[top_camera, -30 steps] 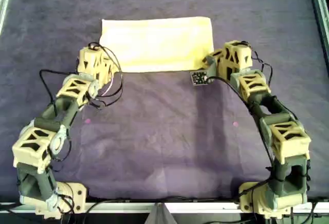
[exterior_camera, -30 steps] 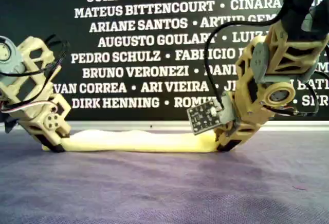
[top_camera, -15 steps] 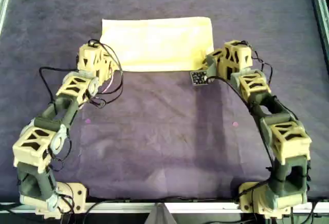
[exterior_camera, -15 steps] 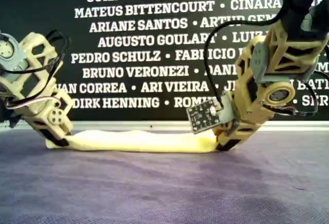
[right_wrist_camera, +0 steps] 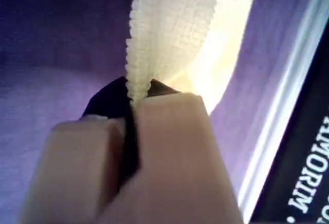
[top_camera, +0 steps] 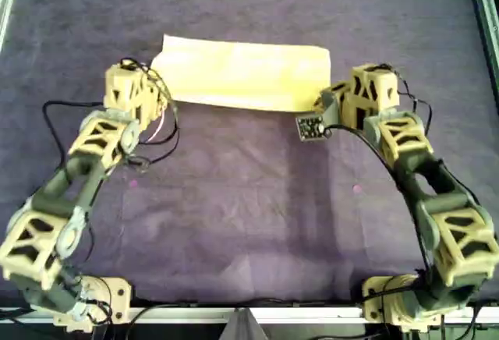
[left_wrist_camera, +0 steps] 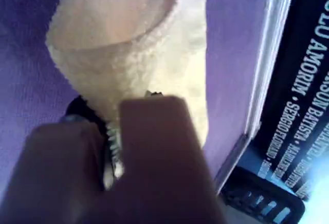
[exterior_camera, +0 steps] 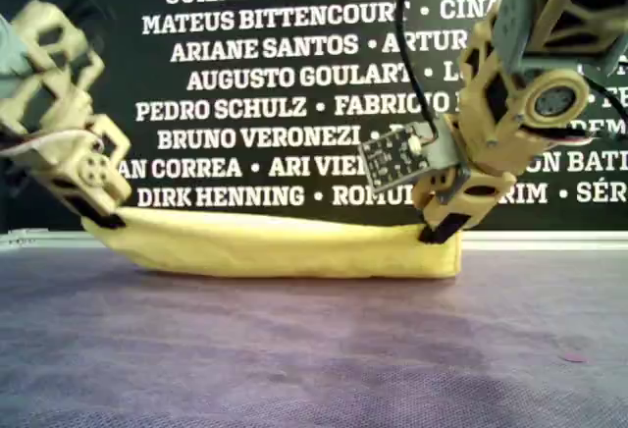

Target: Fold a cloth

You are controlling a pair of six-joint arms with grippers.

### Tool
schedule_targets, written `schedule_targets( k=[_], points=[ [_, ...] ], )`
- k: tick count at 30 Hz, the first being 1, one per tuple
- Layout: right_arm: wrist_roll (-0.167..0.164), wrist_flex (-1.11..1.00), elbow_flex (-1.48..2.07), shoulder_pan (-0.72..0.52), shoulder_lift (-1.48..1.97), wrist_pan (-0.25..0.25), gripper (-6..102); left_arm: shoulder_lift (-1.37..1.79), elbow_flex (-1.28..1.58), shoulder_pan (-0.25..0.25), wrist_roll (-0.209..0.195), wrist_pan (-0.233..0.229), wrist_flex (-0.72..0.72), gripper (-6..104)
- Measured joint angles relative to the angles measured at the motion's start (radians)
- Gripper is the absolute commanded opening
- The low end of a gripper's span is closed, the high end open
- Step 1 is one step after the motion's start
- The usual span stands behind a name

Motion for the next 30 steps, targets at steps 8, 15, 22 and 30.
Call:
schedule_targets(
  k=[8,15,22,30],
  points=[
    [0.003,0.006,0.179,0.002,0.192,0.0,-2,0.137,0.23,0.0,0.0,0.002,0.0,-1],
    [0.0,0.021,0.331,0.008,0.325,0.0,-2,0.256,0.38,-0.003,-0.002,0.003,0.0,-1],
    [-0.008,0.021,0.436,0.009,0.354,0.014,-2,0.331,0.483,-0.06,-0.002,0.002,0.0,-1],
    [-0.008,0.021,0.518,0.006,0.357,0.014,-2,0.399,0.589,-0.109,-0.002,0.003,0.0,-1]
  ],
)
